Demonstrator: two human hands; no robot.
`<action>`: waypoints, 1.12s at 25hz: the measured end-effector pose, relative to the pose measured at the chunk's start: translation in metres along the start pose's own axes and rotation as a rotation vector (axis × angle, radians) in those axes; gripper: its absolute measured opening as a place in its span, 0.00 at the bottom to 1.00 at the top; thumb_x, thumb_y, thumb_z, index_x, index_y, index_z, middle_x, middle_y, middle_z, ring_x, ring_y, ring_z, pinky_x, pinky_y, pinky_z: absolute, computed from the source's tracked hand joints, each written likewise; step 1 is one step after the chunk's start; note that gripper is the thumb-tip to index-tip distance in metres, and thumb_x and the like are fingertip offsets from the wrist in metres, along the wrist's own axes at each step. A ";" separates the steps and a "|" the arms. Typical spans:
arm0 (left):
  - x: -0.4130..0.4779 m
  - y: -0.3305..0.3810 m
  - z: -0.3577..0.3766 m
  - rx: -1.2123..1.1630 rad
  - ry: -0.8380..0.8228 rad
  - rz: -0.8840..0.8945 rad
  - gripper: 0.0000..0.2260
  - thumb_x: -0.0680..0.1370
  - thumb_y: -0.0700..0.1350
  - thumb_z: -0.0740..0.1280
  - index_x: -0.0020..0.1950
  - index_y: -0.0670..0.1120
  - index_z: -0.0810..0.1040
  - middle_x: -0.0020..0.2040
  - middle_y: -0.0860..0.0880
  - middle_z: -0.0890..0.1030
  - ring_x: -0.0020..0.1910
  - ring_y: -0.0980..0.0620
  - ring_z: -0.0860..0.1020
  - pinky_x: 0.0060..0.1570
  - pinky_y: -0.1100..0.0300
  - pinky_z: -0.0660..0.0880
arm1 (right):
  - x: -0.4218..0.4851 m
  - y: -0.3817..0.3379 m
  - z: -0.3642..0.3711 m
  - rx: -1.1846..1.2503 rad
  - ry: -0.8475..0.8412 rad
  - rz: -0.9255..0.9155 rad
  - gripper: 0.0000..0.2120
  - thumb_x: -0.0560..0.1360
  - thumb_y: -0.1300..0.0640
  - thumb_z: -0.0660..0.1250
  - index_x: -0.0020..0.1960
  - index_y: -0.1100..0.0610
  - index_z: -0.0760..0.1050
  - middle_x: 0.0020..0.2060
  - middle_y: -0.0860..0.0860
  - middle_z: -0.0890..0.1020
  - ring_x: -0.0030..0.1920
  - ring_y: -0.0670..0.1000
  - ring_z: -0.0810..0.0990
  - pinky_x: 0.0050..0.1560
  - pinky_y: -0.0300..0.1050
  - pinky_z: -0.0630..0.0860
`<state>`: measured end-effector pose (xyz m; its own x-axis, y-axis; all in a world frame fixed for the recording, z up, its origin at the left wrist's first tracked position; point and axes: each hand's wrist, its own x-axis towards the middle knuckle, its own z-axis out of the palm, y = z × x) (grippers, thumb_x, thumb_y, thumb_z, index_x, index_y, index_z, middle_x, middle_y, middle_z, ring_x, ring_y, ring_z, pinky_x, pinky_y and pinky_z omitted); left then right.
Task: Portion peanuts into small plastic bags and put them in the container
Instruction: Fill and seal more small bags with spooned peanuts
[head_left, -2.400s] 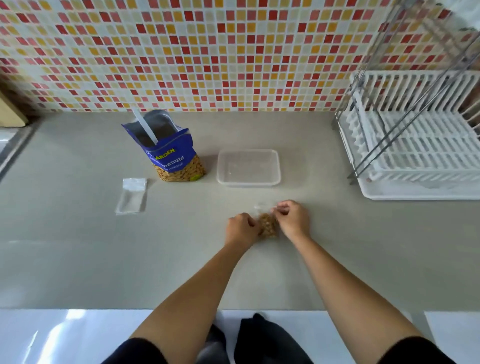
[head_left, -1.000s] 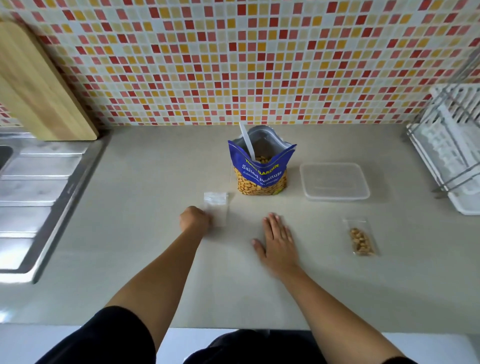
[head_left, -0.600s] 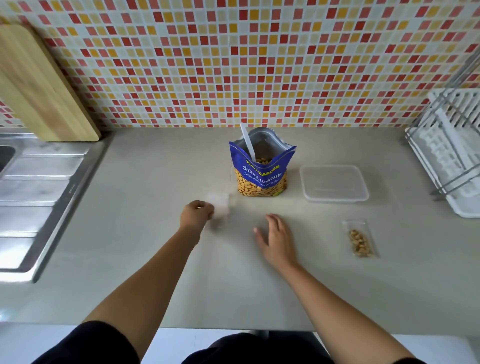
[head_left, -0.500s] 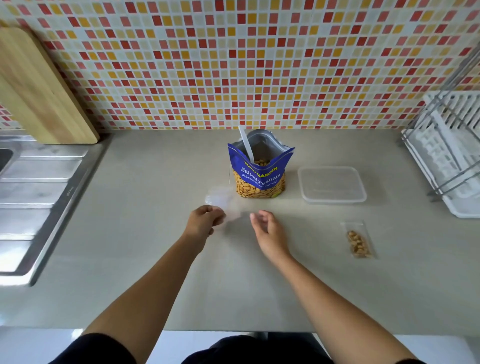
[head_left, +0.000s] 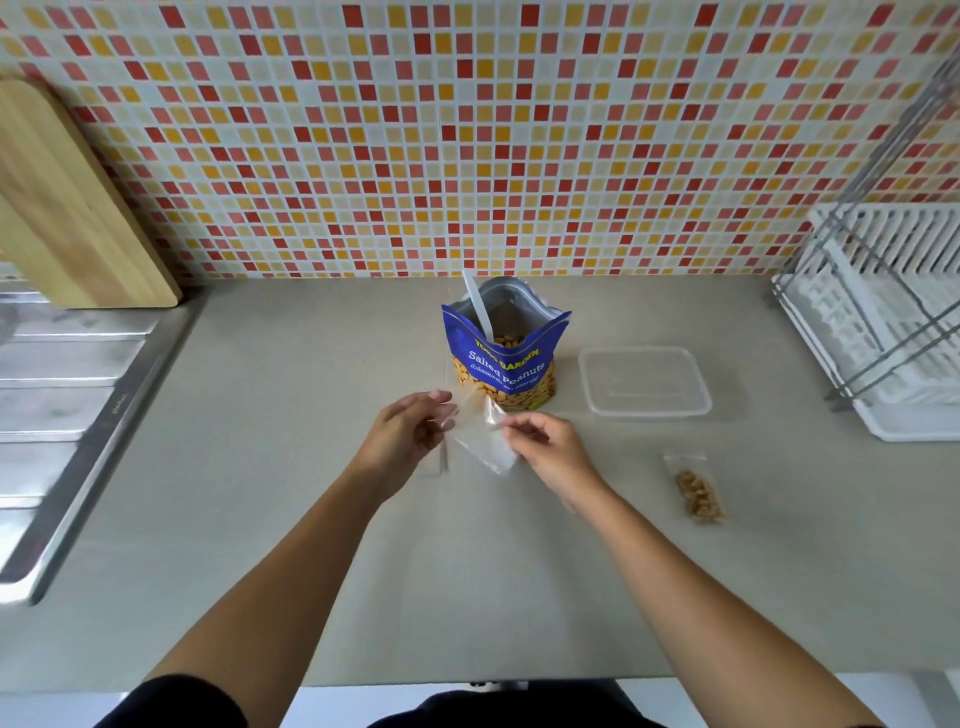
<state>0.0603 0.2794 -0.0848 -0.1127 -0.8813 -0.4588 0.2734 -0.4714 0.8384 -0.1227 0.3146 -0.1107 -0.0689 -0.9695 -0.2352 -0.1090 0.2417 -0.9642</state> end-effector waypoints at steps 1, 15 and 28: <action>-0.001 0.007 0.000 0.039 -0.050 0.015 0.06 0.78 0.38 0.63 0.48 0.42 0.79 0.37 0.49 0.83 0.34 0.55 0.79 0.35 0.68 0.76 | 0.000 -0.005 -0.006 0.000 -0.005 -0.001 0.09 0.73 0.62 0.66 0.40 0.49 0.81 0.31 0.43 0.77 0.33 0.47 0.70 0.36 0.39 0.68; -0.021 0.013 0.023 0.122 -0.298 0.190 0.19 0.74 0.25 0.61 0.55 0.46 0.80 0.47 0.50 0.83 0.44 0.49 0.82 0.43 0.63 0.79 | -0.013 -0.046 -0.031 0.273 0.009 0.012 0.11 0.70 0.66 0.71 0.48 0.53 0.75 0.41 0.49 0.81 0.34 0.41 0.79 0.37 0.36 0.77; -0.029 0.024 0.035 0.226 -0.232 0.226 0.06 0.74 0.35 0.67 0.39 0.43 0.80 0.30 0.50 0.79 0.30 0.56 0.74 0.33 0.66 0.69 | -0.010 -0.043 -0.043 0.151 0.076 -0.134 0.10 0.69 0.65 0.73 0.43 0.53 0.76 0.34 0.46 0.81 0.33 0.39 0.75 0.40 0.35 0.71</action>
<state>0.0369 0.2927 -0.0408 -0.2935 -0.9351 -0.1985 0.1013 -0.2369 0.9662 -0.1603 0.3154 -0.0613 -0.1392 -0.9853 -0.0995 0.0271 0.0966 -0.9949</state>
